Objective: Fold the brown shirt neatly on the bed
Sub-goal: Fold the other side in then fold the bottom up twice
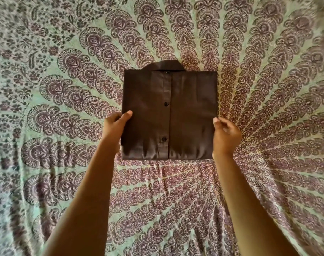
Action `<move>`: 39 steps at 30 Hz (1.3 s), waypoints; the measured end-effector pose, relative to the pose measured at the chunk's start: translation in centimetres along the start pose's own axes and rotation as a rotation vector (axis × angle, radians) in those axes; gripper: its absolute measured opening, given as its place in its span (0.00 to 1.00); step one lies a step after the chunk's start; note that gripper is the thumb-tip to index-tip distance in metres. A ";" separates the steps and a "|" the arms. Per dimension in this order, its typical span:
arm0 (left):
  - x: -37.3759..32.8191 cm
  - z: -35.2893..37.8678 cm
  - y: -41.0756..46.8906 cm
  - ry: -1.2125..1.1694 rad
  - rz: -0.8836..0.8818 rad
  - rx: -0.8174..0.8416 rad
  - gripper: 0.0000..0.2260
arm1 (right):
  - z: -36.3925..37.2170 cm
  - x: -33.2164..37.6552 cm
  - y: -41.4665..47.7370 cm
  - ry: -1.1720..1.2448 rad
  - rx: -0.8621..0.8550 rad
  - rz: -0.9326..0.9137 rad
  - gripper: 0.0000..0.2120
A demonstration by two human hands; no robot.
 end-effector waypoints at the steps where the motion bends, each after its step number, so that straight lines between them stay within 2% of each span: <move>1: 0.3 -0.1 -0.1 -0.108 -0.046 0.033 0.09 | -0.2 -0.3 0.3 0.026 0.054 0.041 0.09; 3: 0.5 -0.1 -0.4 -0.225 -0.130 0.076 0.07 | -0.5 -1.0 0.5 -0.096 0.109 0.038 0.09; 5: 0.6 -0.1 -0.2 -0.242 -0.179 0.130 0.05 | -0.5 -1.4 0.6 -0.199 0.102 0.002 0.09; 8: -0.2 0.3 -0.3 -0.179 -0.256 0.242 0.13 | -0.3 -1.0 0.5 -0.339 0.062 -0.112 0.08; 11: -1.2 1.2 -0.7 -0.115 -0.173 0.240 0.13 | -0.2 0.2 -0.2 -0.527 -0.048 -0.249 0.11; 13: -2.4 2.0 -1.5 -0.060 -0.028 0.218 0.12 | -0.1 2.0 -1.3 -0.495 -0.104 -0.350 0.15; 14: -3.1 2.2 -1.8 0.040 0.072 0.195 0.13 | 0.1 3.4 -2.0 -0.398 -0.044 -0.384 0.17; 15: -4.0 2.6 -2.5 0.194 0.181 0.174 0.14 | 0.3 5.0 -2.6 -0.281 0.089 -0.370 0.18; 18: -6.5 5.0 -6.4 0.629 0.496 0.141 0.20 | 1.1 9.8 -4.0 -0.011 0.688 -0.047 0.27; 20: -7.8 7.2 -9.9 0.832 0.652 0.165 0.22 | 0.9 12.4 -4.1 -0.021 0.948 0.136 0.41; 21: -8.0 8.2 -11.6 0.927 0.702 0.198 0.23 | 0.6 13.3 -4.0 -0.065 0.996 0.172 0.46; 22: -8.3 9.0 -13.1 0.982 0.745 0.225 0.24 | 0.0 14.3 -3.8 -0.086 0.993 0.188 0.46; 25: -9.4 9.8 -16.3 0.972 0.826 0.316 0.20 | -2.4 16.3 -3.1 -0.146 0.836 0.127 0.22; 26: -9.6 9.7 -16.9 0.931 0.839 0.395 0.20 | -3.6 16.4 -3.1 -0.209 0.791 0.103 0.19; 28: -10.2 8.3 -18.0 0.742 0.717 0.666 0.23 | -5.9 16.9 -3.4 -0.247 0.759 0.054 0.15; 29: -10.9 7.0 -18.6 0.531 0.583 0.775 0.21 | -7.0 17.5 -4.0 -0.248 0.756 0.058 0.14; 30: -11.4 5.5 -18.5 0.262 0.489 0.783 0.16 | -8.5 18.1 -4.6 -0.225 0.757 0.080 0.10; 32: -11.3 2.4 -15.7 -0.185 0.378 0.460 0.10 | -11.1 19.2 -5.8 -0.147 0.770 0.104 0.05; 33: -10.7 1.1 -14.2 -0.296 0.291 0.311 0.12 | -12.3 19.8 -6.4 -0.126 0.800 0.085 0.06; 34: -10.1 0.3 -12.9 -0.357 0.184 0.247 0.15 | -13.4 20.5 -7.1 -0.116 0.834 0.066 0.06; 37: -8.2 0.6 -11.5 -0.284 -0.109 0.288 0.26 | -15.8 22.0 -8.6 -0.021 0.954 0.052 0.07; 39: -8.1 1.3 -12.1 -0.208 -0.092 0.326 0.32 | -17.2 22.6 -9.3 0.060 1.029 0.033 0.09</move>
Point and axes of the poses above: each hand's wrist, its own y-axis towards the middle knuckle, its own z-axis out of the palm, x = y × z, the point moved 2 cm from there along y, towards the middle knuckle, and after that the axes turned 14 degrees about -y, right-handed, at the moved point
